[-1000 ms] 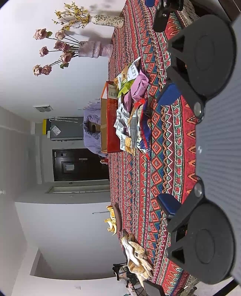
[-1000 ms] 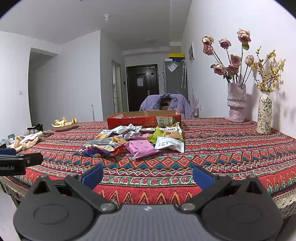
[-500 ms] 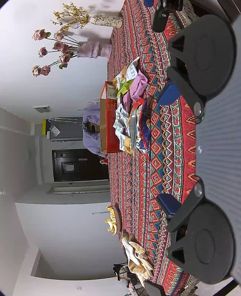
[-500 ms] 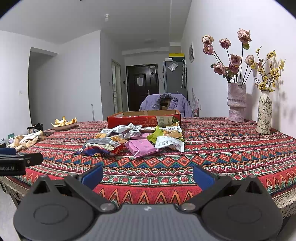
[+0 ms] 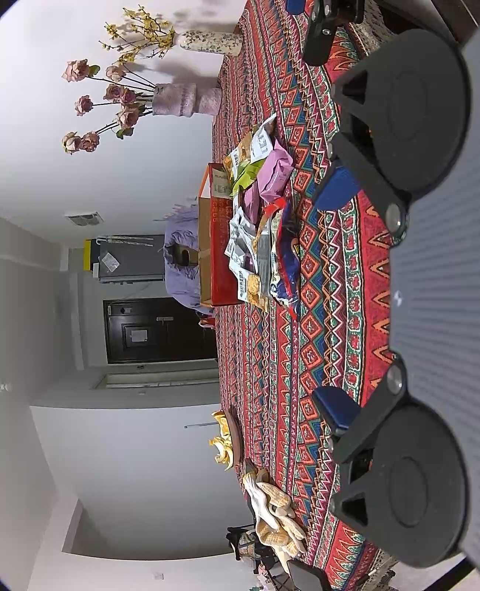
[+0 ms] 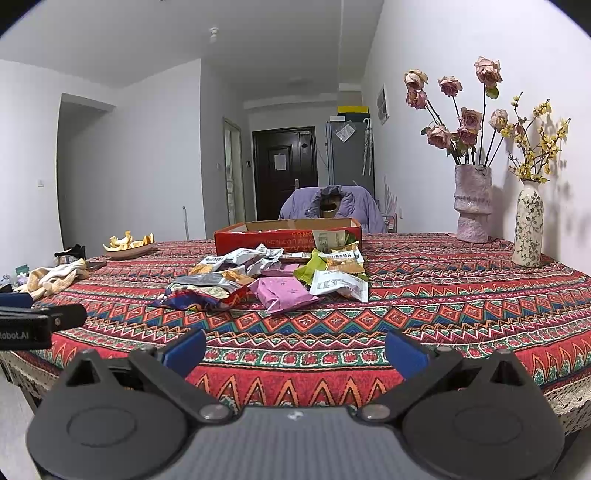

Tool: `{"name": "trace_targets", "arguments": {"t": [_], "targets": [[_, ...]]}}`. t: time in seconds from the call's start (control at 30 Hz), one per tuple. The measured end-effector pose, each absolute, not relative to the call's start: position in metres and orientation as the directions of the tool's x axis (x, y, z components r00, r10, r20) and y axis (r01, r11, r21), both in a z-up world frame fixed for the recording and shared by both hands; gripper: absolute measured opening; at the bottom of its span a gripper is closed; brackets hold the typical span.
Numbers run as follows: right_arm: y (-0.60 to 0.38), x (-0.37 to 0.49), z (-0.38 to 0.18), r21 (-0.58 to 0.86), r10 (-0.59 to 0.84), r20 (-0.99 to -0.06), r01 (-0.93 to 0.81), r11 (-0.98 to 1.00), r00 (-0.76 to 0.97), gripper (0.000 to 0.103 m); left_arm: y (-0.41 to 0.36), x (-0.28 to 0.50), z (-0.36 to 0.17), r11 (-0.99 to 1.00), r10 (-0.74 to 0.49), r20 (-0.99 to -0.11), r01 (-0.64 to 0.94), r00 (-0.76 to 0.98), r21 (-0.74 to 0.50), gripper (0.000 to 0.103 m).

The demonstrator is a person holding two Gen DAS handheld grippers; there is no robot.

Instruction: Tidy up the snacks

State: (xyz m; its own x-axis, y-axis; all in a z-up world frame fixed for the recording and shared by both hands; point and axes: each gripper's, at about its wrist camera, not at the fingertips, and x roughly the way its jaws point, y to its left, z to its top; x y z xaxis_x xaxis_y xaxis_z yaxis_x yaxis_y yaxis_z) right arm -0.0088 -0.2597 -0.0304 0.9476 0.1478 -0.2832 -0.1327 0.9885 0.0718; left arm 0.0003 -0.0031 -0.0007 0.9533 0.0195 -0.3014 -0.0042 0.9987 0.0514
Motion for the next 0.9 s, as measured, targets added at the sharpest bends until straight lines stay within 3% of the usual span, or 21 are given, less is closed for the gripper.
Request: {"name": "trace_targets", "arguments": {"t": [0.9], "targets": [[-0.2588,-0.0063,-0.033,0.07,0.147,-0.285,-0.132,0.989,0.947,0.103,-0.0031,0.0023,0.0009,0.998,0.026,-0.305,-0.009,0.952,0.057,0.103]]}}
